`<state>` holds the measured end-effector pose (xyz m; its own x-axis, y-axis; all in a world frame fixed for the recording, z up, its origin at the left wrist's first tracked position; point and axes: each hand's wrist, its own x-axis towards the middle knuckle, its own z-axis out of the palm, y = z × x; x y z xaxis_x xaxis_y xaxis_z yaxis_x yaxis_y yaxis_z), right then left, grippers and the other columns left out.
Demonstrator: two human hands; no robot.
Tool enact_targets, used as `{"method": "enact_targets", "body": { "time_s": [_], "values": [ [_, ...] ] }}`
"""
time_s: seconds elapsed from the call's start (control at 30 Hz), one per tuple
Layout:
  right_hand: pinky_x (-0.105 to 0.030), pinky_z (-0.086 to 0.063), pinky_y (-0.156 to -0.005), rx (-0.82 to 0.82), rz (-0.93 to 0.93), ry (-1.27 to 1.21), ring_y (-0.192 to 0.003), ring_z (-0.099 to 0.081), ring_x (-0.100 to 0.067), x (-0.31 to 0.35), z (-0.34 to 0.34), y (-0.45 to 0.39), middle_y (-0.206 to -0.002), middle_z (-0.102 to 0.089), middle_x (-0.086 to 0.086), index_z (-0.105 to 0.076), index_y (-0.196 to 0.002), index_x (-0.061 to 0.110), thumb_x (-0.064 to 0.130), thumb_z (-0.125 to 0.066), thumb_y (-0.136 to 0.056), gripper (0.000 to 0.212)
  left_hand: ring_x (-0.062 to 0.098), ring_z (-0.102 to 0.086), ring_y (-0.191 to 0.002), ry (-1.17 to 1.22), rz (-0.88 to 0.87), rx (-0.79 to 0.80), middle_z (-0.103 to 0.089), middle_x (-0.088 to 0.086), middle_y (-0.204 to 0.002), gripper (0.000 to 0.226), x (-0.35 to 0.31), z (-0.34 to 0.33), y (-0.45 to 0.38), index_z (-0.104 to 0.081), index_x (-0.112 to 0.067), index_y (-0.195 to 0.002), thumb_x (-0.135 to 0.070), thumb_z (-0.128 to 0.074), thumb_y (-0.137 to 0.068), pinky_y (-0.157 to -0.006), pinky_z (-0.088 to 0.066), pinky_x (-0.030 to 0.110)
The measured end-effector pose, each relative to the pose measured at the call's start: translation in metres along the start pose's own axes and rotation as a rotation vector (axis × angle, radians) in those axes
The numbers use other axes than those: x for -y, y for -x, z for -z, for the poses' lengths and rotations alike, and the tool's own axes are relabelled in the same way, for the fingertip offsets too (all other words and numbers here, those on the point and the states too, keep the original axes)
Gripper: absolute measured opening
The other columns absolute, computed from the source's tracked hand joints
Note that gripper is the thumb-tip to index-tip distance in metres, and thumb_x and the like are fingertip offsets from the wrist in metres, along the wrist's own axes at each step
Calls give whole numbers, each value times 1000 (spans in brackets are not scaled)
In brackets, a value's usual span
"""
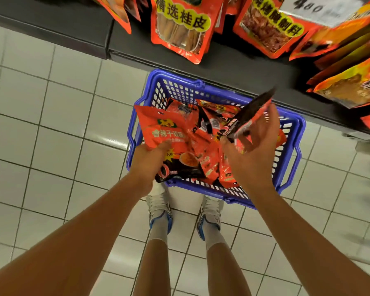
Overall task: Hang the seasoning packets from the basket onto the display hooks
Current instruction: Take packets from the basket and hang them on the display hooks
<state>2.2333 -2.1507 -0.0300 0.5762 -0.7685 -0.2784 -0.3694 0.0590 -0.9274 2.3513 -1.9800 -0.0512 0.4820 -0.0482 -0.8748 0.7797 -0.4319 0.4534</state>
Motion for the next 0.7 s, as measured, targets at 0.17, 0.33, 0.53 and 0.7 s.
{"method": "enact_targets", "body": {
  "time_s": [0.17, 0.33, 0.53, 0.7],
  "values": [
    [-37, -54, -102, -63, 205, -149, -133, -54, -7, 49, -16, 20, -144, -50, 26, -23, -152, 20, -19, -80, -68, 108, 30, -71, -111, 261, 210, 349, -73, 7, -121, 62, -9, -22, 28, -70, -25, -124, -67, -71, -78, -90, -58, 47],
    [-28, -48, -105, -17, 191, -204, -139, -48, -8, 51, -23, 51, -147, -49, 23, -9, -156, 4, -23, -80, -66, 118, 32, -66, -120, 505, 184, 544, -70, 13, -128, 43, -11, -39, 39, -76, -21, -116, -50, -75, -85, -109, -45, 55],
    [-35, -55, -97, 139, -21, -282, -124, -57, -4, 52, 2, 65, -127, -61, 23, -28, -146, 23, 0, -77, -71, 93, 41, -56, -127, 463, 202, 365, -61, 21, -138, 55, -20, -25, 39, -56, -9, -140, -21, -67, -88, -117, -34, 57],
    [-24, -54, -93, 150, -175, -315, -104, -68, 1, 79, 35, 42, -96, -73, 10, -66, -117, 10, 2, -63, -83, 36, 35, -69, -110, 441, 94, 312, -70, 18, -124, 44, -44, 7, 63, -58, -11, -134, -17, -66, -91, -88, -60, 51]
  ]
}}
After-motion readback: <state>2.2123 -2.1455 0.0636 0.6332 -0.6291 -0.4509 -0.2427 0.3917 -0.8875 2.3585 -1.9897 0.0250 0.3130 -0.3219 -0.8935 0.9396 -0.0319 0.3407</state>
